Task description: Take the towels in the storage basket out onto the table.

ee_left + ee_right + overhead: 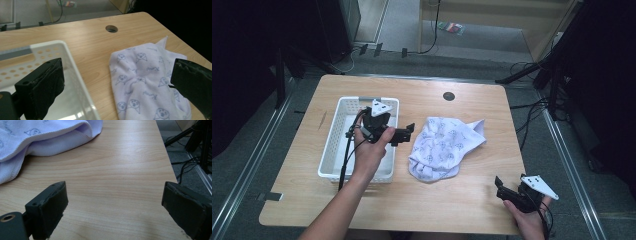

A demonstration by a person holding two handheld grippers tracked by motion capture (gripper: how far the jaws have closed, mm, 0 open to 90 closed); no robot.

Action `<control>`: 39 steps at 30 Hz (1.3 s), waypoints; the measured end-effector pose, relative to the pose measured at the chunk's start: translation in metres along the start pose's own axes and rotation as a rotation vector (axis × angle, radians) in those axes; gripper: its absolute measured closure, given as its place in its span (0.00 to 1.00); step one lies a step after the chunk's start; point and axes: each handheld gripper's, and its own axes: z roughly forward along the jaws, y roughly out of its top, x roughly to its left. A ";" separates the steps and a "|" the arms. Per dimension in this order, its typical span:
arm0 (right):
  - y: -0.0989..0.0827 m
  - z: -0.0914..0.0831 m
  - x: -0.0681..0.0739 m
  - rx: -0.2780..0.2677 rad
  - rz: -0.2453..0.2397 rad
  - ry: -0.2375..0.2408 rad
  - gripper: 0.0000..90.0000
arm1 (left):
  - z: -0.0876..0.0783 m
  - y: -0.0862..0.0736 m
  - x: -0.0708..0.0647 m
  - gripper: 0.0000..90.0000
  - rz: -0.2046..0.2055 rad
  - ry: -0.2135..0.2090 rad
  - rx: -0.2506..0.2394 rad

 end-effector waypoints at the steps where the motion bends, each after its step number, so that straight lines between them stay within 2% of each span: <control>1: 0.000 0.000 0.000 0.000 0.000 -0.001 0.07 | -0.003 -0.001 0.004 0.00 0.001 0.008 -0.005; 5: 0.000 0.000 0.000 0.000 0.001 -0.003 0.07 | -0.015 -0.007 0.020 0.00 0.004 0.041 -0.027; 12: 0.000 0.000 0.000 0.002 0.002 -0.005 0.07 | -0.039 -0.019 0.050 0.00 -0.022 0.082 -0.081; 17: 0.000 0.000 0.000 0.007 0.003 -0.007 0.07 | -0.057 -0.032 0.070 0.00 -0.030 0.141 -0.135; 25: 0.000 0.001 0.000 0.009 0.003 -0.009 0.07 | -0.086 -0.058 0.104 0.00 -0.060 0.204 -0.194; 34: 0.000 0.001 0.001 0.012 0.001 -0.016 0.07 | -0.119 -0.085 0.135 0.00 -0.101 0.252 -0.253; 39: 0.000 0.000 0.001 0.006 -0.006 -0.012 0.06 | -0.131 -0.106 0.150 0.00 -0.088 0.274 -0.251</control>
